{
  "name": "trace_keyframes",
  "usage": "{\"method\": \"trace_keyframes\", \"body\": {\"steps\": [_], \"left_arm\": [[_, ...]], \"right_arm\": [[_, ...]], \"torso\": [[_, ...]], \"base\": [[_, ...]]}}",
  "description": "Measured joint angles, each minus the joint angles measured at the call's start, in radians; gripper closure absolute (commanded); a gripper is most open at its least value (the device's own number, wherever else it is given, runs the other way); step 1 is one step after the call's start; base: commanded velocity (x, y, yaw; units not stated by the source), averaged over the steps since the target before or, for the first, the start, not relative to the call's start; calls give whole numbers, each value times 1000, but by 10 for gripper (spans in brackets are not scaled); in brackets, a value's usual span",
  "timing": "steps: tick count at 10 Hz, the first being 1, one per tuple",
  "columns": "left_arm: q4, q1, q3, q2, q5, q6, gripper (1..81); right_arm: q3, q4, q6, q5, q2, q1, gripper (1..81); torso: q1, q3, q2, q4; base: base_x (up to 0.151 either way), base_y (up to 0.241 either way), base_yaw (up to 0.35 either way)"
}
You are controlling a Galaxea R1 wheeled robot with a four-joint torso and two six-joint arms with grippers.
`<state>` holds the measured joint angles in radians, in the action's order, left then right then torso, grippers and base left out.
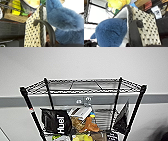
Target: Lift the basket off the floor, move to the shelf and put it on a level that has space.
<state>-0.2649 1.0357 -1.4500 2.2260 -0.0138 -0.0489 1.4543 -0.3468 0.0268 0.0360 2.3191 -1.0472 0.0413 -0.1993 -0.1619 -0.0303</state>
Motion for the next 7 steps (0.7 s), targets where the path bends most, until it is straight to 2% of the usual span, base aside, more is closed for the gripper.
{"method": "trace_keyframes", "body": {"steps": [7], "left_arm": [[26,-29,270,-166,63,0,811]], "right_arm": [[-258,-9,0,54,-164,32,811]], "torso": [[0,0,0,0]], "base": [[0,0,0]]}}
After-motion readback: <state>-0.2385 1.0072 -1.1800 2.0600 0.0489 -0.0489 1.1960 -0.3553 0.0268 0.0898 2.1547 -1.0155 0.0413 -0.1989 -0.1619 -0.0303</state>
